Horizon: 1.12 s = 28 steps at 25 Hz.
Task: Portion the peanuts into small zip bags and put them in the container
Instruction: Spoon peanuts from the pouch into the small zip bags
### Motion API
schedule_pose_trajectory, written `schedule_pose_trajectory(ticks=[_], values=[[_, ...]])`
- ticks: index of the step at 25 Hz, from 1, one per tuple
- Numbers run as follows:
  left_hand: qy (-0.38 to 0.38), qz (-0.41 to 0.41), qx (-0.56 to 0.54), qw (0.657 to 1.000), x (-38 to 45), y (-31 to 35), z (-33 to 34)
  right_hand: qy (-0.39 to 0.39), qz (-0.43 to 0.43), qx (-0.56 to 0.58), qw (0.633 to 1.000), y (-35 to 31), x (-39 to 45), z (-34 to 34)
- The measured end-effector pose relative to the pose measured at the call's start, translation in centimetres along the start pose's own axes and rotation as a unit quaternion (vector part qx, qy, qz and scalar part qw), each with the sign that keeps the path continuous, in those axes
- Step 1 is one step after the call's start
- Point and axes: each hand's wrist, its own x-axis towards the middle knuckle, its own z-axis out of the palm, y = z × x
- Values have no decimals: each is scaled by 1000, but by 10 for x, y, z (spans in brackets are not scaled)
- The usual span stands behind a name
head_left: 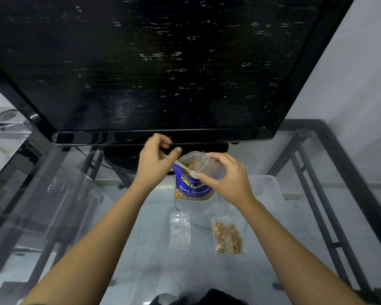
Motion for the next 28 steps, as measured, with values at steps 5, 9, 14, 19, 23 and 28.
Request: schedule_pose_trajectory(ticks=[5,9,14,19,23,28], values=[[-18,-104,109,988,17,-28,12,-23,80,32,996,19,-2,5],[-27,6,46,999,16,-12,22,-28,137,70,988,26,-3,10],[-27,218,170,961,23,-5,20,-39,153,87,984,32,-3,8],[-113,239,187,946,22,-11,26,-47,156,86,983,37,-3,7],[-48,245,203,947,19,-14,31,-63,160,90,981,38,-4,3],[8,-29,132,991,25,-25,37,-78,162,88,980,34,-4,1]])
